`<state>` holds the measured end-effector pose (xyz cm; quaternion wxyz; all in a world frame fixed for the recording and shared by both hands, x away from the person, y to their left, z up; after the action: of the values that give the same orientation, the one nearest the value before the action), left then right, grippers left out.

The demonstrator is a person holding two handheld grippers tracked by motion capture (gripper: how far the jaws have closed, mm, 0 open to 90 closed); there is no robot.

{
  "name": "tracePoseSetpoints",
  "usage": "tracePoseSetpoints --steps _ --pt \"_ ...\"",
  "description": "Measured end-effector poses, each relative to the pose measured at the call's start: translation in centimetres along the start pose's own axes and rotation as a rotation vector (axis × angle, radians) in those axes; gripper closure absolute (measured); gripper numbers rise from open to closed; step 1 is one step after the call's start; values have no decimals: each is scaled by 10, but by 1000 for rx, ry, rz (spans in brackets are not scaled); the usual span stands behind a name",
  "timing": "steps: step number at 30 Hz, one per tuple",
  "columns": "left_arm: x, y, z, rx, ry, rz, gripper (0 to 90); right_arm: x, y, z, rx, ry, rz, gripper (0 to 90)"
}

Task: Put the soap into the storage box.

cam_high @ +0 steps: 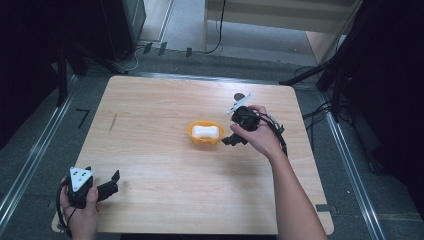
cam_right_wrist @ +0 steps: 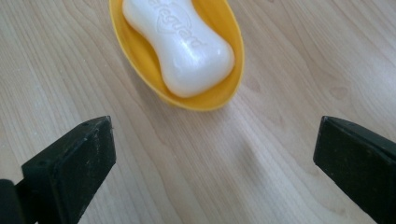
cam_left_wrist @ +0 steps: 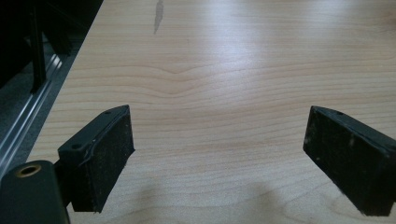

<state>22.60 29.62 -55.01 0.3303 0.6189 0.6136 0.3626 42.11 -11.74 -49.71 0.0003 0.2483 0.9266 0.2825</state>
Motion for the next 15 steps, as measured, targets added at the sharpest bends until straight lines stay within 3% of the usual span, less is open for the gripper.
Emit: tracePoseSetpoints --steps 15 --pt "0 0 0 3 3 4 90 6 -35 -3 -27 -13 58 0"
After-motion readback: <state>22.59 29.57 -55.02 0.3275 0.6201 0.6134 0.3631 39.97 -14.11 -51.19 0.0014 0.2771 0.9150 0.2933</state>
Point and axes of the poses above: each handheld gripper's, and its own axes: z roughly forward along the jaws, y roughly out of its top, x roughly to its left, the point moved 5 cm from there along z, roughly forward along the jaws, and after that the axes turned 5 degrees about y, right-handed, at the moved point
